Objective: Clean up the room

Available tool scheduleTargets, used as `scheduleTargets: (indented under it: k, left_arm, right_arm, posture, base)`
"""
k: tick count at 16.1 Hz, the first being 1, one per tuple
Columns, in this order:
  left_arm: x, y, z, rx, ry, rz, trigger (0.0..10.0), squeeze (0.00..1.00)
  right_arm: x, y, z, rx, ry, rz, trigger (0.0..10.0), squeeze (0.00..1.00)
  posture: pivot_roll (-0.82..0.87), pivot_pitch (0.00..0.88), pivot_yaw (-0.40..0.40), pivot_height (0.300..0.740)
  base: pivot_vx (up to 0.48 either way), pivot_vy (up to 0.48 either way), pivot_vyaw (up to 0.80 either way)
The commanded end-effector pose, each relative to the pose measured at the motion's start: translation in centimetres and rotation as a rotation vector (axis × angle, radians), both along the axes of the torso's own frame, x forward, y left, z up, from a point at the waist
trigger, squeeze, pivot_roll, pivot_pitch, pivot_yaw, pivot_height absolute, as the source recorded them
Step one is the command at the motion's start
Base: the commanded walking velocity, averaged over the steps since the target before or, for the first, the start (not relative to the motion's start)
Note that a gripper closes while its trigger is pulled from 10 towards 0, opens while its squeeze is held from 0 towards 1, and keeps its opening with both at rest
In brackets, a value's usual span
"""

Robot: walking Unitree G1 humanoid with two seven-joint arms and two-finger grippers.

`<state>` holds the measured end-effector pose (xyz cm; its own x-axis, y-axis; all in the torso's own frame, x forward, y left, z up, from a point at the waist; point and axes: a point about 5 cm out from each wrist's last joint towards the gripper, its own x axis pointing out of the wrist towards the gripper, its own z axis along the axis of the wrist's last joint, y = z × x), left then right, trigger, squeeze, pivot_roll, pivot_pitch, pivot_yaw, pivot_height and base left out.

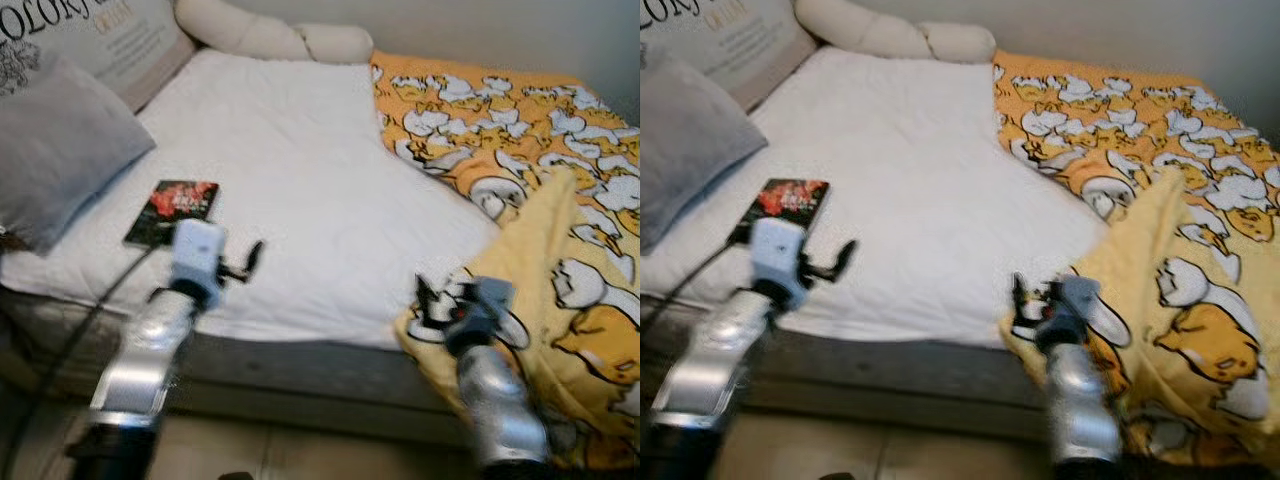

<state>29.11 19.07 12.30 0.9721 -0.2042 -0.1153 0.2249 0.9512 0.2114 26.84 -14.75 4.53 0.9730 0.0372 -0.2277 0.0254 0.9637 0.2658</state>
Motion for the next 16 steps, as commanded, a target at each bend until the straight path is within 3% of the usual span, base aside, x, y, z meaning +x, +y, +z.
scheduleTargets:
  k: [1,2,3,4,8,16]
  left_arm:
    - [0.2,-0.4,0.4,-0.010,-0.005,-0.020,10.0,0.00]
    - [0.4,-0.1,0.5,-0.023,0.001,-0.009,10.0,0.00]
    - [0.5,0.1,0.3,-0.045,0.008,0.006,10.0,0.00]
    - [0.5,0.1,0.3,-0.053,0.004,0.009,10.0,0.00]
    - [0.8,-1.4,-0.2,-0.119,0.023,-0.073,10.0,0.00]
    - [1.3,-0.8,-0.2,-0.100,0.025,-0.059,10.0,0.00]
  right_arm:
    - [0.2,-0.5,0.1,-0.008,-0.009,-0.023,10.0,1.00]
    - [0.4,0.0,0.1,-0.010,-0.008,-0.007,10.0,1.00]
    - [0.6,0.2,0.1,-0.037,-0.005,0.012,10.0,0.67]
    - [0.7,0.2,0.2,-0.049,-0.007,0.020,10.0,0.00]
    - [2.2,0.5,1.4,-0.100,-0.042,0.074,10.0,0.00]
    - [2.8,1.0,1.2,-0.108,-0.016,0.154,10.0,0.00]
  posture:
    - [0.13,0.000,-0.020,0.740]
    - [0.13,0.000,-0.013,0.740]
    - [0.13,0.000,-0.011,0.740]
    - [0.13,0.000,-0.010,0.740]
    - [0.08,0.000,0.005,0.740]
    - [0.08,0.000,0.013,0.740]
  base:
    - [0.000,-0.300,0.00]
    - [0.000,0.000,0.00]
    - [0.000,0.000,0.00]
    - [0.000,0.000,0.00]
    - [0.000,0.000,-0.55]
    - [0.224,0.000,-0.09]
